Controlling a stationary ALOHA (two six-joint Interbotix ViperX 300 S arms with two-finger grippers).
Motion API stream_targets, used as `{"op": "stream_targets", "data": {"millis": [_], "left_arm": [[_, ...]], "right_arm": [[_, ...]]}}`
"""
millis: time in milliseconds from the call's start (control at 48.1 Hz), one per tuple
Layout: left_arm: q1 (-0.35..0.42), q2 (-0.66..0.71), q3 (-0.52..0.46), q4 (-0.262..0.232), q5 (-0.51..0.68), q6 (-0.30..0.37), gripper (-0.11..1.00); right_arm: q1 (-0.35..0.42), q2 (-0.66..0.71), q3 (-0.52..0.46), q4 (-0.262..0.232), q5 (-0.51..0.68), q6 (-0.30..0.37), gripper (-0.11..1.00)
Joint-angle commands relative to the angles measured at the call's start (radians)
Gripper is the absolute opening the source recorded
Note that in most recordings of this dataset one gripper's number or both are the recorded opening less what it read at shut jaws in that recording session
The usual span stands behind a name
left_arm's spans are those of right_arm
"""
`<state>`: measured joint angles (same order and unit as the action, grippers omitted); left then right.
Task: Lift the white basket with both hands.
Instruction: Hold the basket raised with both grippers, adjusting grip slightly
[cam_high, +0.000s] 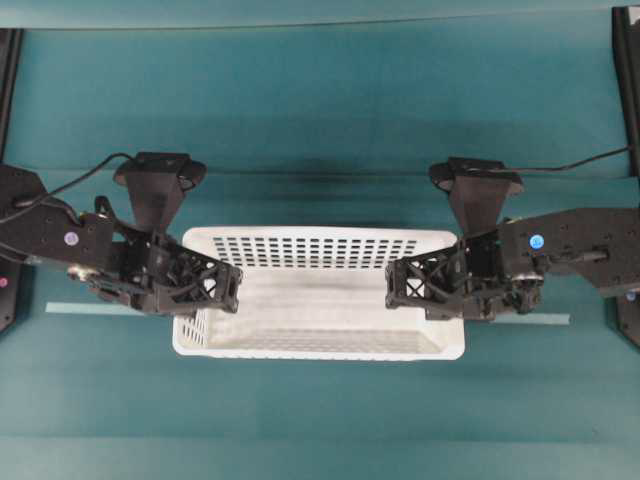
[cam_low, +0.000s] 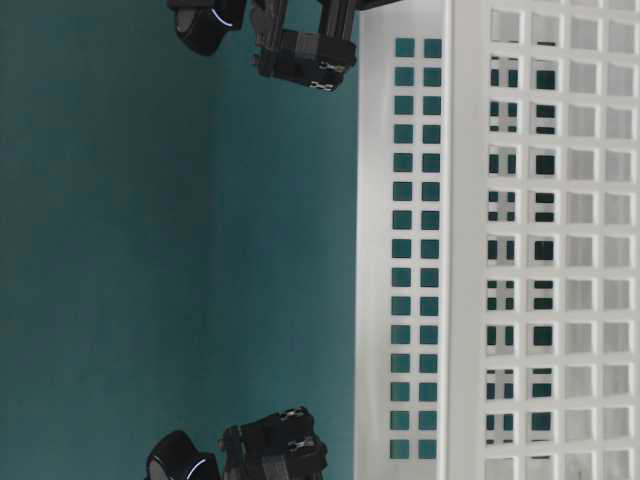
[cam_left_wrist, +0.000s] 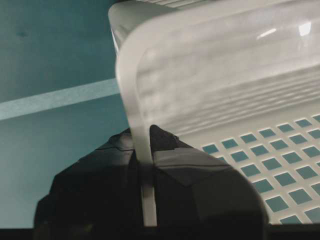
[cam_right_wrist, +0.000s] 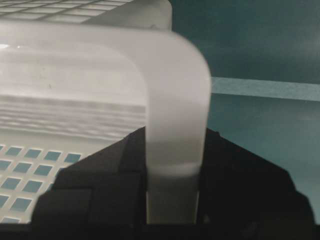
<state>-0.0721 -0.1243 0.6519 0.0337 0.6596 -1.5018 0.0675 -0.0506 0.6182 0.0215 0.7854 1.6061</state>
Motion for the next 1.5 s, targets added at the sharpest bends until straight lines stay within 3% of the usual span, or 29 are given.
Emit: {"op": "stream_targets", "data": {"millis": [0,333,686,811,894,957,1019,1165,1310,1477], "left_arm": [[-0.003,-0.003,-0.015,0.011,-0.026,0.011,-0.03],[0.005,-0.002,0.0,0.011,-0.032,0.018,-0.03],[0.006,-0.011,0.043,0.011,-0.144,0.023,-0.03],[0.006,-0.011,0.044,0.011,-0.161,0.041,0.05],[0.011,-0.011,0.046,0.011,-0.16,0.044,0.18],[0.015,-0.011,0.046,0.011,-0.158,0.044,0.33],[0.018,-0.014,0.046,0.011,-0.158,0.044,0.52],[0.02,-0.015,0.048,0.011,-0.158,0.049,0.9],[0.02,-0.017,0.044,0.011,-0.163,0.058,0.85],[0.02,-0.021,0.044,0.009,-0.163,0.066,0.86]], "right_arm": [[-0.002,0.005,-0.005,-0.011,-0.011,-0.015,0.15],[-0.009,0.005,-0.005,-0.021,-0.014,-0.015,0.15],[-0.008,0.005,0.002,-0.023,-0.015,-0.046,0.15],[-0.008,0.005,0.002,-0.025,-0.029,-0.046,0.16],[-0.009,0.005,0.003,-0.028,-0.051,-0.046,0.17],[-0.009,0.005,0.003,-0.028,-0.067,-0.043,0.22],[-0.008,0.005,0.003,-0.028,-0.081,-0.041,0.34],[-0.008,0.005,0.003,-0.028,-0.097,-0.04,0.7],[-0.009,0.003,0.003,-0.028,-0.081,-0.038,0.97],[-0.02,-0.005,0.005,-0.028,-0.055,-0.041,0.96]]}}
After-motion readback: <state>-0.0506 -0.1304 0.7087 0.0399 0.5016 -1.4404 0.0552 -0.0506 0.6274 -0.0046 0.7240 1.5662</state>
